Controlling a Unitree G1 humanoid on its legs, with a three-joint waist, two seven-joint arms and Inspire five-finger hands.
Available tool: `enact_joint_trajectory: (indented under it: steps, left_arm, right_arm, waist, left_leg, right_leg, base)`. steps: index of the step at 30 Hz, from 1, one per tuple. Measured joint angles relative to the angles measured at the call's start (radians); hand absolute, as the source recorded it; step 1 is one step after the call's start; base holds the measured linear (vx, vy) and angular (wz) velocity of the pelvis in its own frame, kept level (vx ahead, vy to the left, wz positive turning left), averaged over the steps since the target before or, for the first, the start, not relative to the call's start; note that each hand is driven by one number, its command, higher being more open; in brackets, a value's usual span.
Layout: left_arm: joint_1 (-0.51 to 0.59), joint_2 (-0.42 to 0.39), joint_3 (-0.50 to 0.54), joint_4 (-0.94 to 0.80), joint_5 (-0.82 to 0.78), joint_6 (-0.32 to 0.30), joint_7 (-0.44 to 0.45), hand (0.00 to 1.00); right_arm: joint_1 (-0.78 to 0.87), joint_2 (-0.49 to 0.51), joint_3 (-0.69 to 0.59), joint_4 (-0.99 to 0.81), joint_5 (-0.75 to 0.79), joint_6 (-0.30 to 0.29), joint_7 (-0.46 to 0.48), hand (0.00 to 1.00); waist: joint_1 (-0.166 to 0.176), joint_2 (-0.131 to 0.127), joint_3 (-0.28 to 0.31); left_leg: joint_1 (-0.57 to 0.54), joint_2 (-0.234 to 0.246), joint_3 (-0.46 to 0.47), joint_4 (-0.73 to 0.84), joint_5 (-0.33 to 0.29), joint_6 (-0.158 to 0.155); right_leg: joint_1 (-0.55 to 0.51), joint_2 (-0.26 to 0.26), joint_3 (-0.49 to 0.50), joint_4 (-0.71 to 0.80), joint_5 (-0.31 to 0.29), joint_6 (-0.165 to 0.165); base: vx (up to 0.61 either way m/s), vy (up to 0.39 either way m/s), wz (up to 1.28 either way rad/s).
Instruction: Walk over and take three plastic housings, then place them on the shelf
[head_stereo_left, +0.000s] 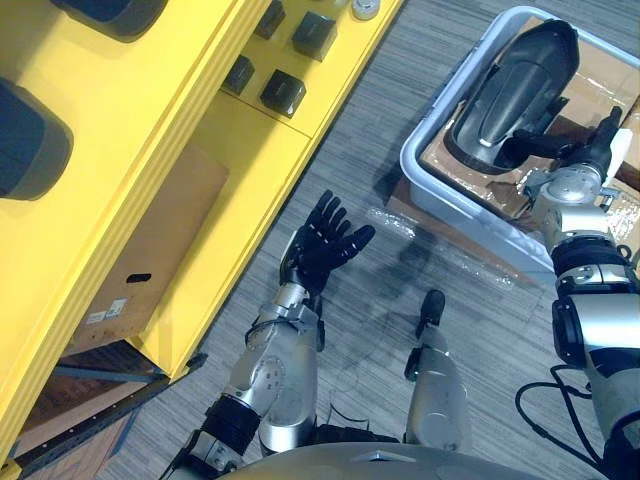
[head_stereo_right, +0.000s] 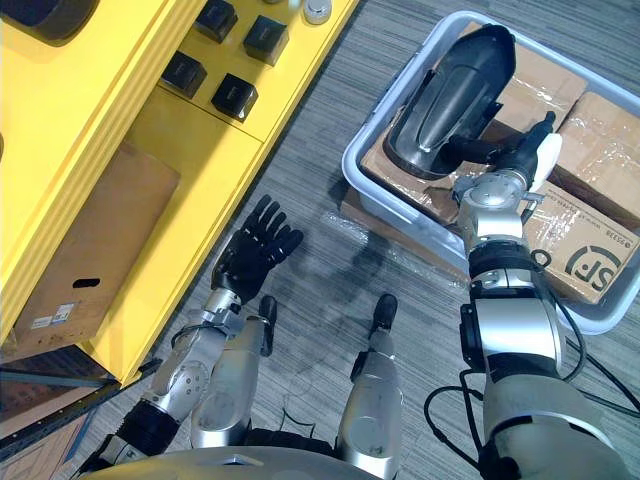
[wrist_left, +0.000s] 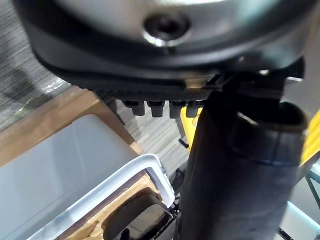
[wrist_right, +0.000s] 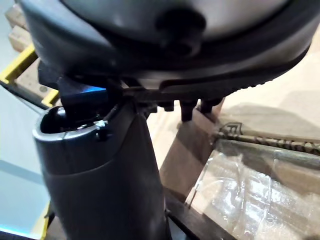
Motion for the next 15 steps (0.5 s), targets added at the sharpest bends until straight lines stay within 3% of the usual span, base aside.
enact_joint_trajectory:
  steps: [7,15]
  left_arm:
    - [0.013,0.002,0.001,0.049,-0.020,-0.001,0.000,1.00]
    - [0.059,0.017,0.004,0.047,-0.019,-0.002,0.007,1.00]
  right_arm:
    - [-0.057,-0.111,0.016,0.094,-0.036,0.123,0.121,0.00]
    - [-0.095,-0.152,0.004,0.155,-0.091,0.208,0.117,0.00]
  waist:
    - [-0.003,0.002,-0.001]
    - [0.000,0.008,-0.005]
  left_leg:
    - [0.001,0.000,-0.010,-0.004,0.012,-0.004]
    - [0.017,0.000,-0.021,-0.008,0.018,-0.006]
  right_leg:
    - [0.000,0.000,-0.013,0.012,-0.005,-0.007]
    - [0.023,0.001,-0.028,0.011,-0.006,-0.010]
  base:
    - [-0.04,0.025,0.03]
    - [0.00,0.029,0.06]
